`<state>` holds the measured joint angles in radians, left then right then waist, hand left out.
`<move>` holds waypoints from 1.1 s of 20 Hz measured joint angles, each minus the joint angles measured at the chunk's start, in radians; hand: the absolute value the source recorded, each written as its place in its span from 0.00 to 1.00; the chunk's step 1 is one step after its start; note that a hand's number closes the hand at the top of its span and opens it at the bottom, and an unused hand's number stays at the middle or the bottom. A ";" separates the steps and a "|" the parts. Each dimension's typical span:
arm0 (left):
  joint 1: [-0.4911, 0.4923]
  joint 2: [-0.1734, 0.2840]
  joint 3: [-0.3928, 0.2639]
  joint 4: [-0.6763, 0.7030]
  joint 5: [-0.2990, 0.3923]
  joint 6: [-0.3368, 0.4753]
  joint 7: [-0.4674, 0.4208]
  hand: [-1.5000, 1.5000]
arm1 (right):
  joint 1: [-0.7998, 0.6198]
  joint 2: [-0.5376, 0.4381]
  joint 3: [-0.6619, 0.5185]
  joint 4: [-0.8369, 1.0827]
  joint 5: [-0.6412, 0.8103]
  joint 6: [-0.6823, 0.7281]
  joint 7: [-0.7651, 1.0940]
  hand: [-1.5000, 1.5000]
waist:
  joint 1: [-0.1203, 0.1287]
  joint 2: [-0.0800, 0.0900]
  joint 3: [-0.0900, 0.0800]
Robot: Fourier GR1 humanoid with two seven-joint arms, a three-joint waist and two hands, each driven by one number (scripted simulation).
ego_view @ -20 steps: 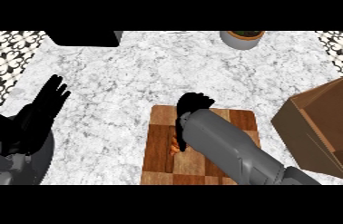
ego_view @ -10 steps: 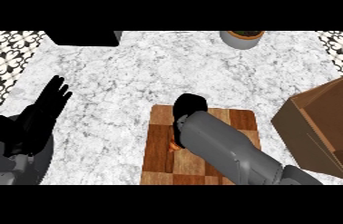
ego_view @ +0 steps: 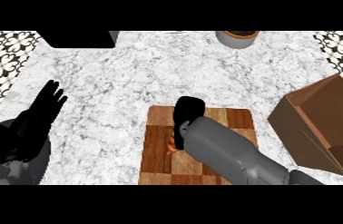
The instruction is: Pick the croissant from the cutting board and place it in the cardboard box
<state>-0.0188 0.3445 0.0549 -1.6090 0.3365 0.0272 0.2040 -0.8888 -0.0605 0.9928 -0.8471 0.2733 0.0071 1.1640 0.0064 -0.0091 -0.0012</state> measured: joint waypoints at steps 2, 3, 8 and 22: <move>0.001 0.008 0.016 0.003 0.004 -0.001 0.003 0.50 | 0.050 -0.042 -0.008 -0.077 0.024 -0.047 -0.082 1.00 | -0.012 -0.002 0.001; 0.009 0.005 0.015 -0.008 0.002 0.005 0.010 0.50 | 0.076 -0.070 -0.013 -0.118 0.033 -0.070 -0.114 1.00 | -0.015 -0.003 0.001; 0.012 0.006 0.027 -0.027 0.003 0.000 0.027 0.50 | 0.187 -0.194 -0.020 -0.320 0.137 -0.123 -0.142 1.00 | -0.020 0.000 0.001; 0.026 0.005 0.050 -0.035 -0.007 -0.008 0.035 0.50 | 0.134 -0.335 -0.156 -0.852 0.455 -0.056 -0.006 1.00 | -0.035 -0.008 0.000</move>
<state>0.0076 0.3491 0.1053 -1.6444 0.3291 0.0188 0.2392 -0.7548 -0.3956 0.8372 -1.6988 0.7282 -0.0490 1.1579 -0.0283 -0.0169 -0.0014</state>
